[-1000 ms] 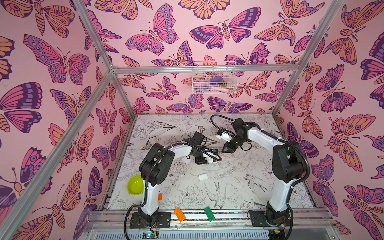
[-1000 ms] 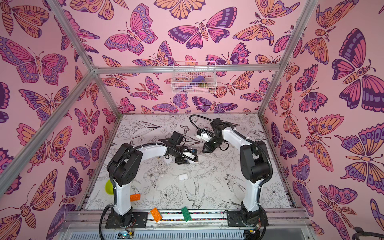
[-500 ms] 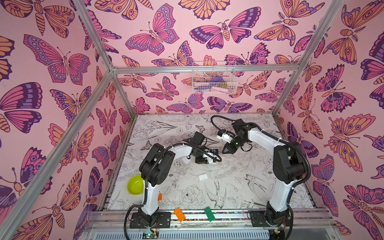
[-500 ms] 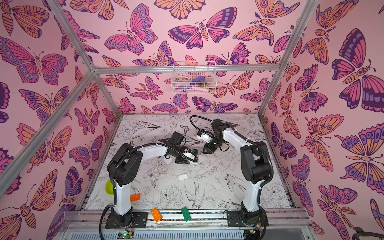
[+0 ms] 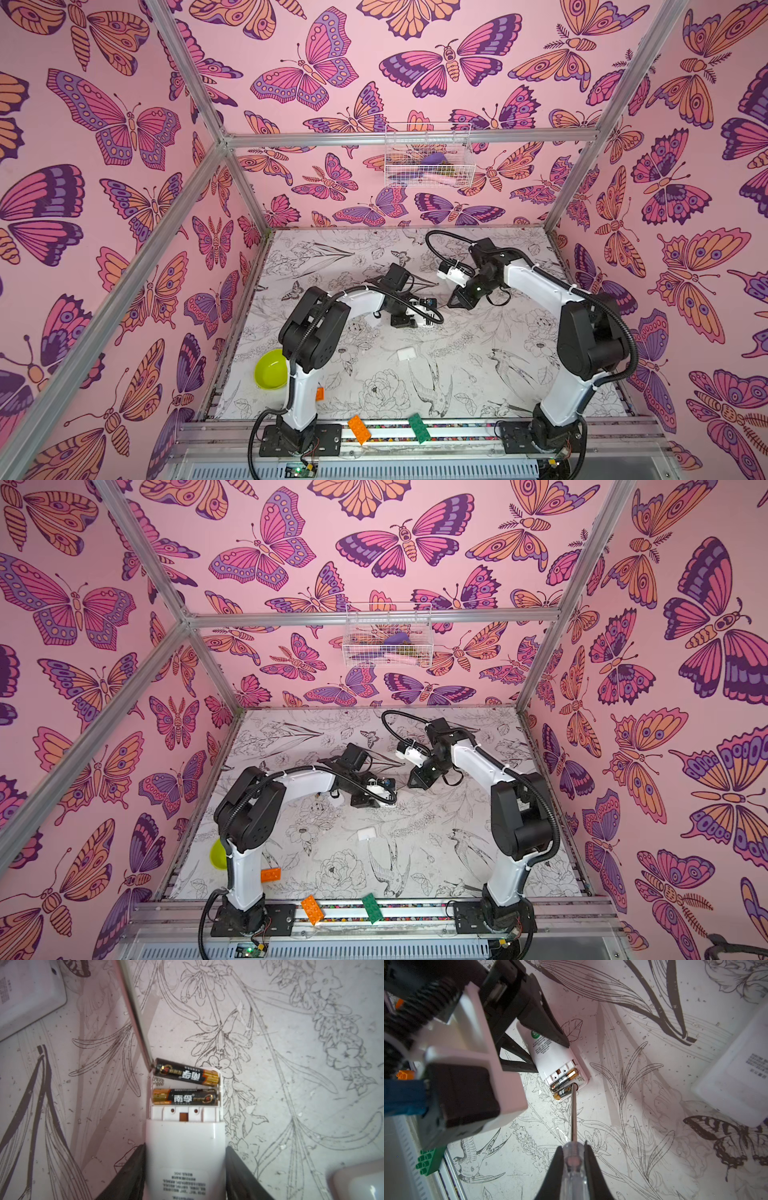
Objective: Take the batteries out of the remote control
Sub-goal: 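Pry the outer battery out of the remote with the screwdriver tip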
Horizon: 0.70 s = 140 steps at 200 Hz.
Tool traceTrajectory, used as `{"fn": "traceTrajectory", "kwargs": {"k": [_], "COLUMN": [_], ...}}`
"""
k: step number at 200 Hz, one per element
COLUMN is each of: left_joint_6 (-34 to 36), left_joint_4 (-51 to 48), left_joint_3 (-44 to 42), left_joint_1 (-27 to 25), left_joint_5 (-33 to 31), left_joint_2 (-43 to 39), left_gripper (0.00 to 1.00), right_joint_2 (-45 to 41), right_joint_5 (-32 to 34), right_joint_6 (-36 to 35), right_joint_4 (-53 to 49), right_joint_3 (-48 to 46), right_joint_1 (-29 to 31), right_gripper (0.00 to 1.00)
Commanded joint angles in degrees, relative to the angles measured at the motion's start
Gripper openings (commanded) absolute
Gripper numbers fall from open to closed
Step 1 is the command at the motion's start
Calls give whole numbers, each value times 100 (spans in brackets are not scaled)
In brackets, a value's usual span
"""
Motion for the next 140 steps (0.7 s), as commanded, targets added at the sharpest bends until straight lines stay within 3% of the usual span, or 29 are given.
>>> {"fn": "traceTrajectory", "kwargs": {"k": [1, 42, 140], "left_joint_6": [48, 38, -14], "left_joint_4": [1, 10, 85], "left_joint_3": [-100, -87, -158], "left_joint_1": [-65, -79, -101], "left_joint_5": [-162, -161, -224], "left_joint_2": [165, 161, 137], "left_gripper": [53, 53, 51], "right_joint_2": [-287, -559, -336], "right_joint_5": [72, 352, 395], "right_joint_6": [24, 86, 77], "right_joint_4": [-190, 53, 32], "right_joint_3": [-215, -542, -478], "right_joint_1": [50, 43, 44], "right_gripper": [0, 0, 0]}}
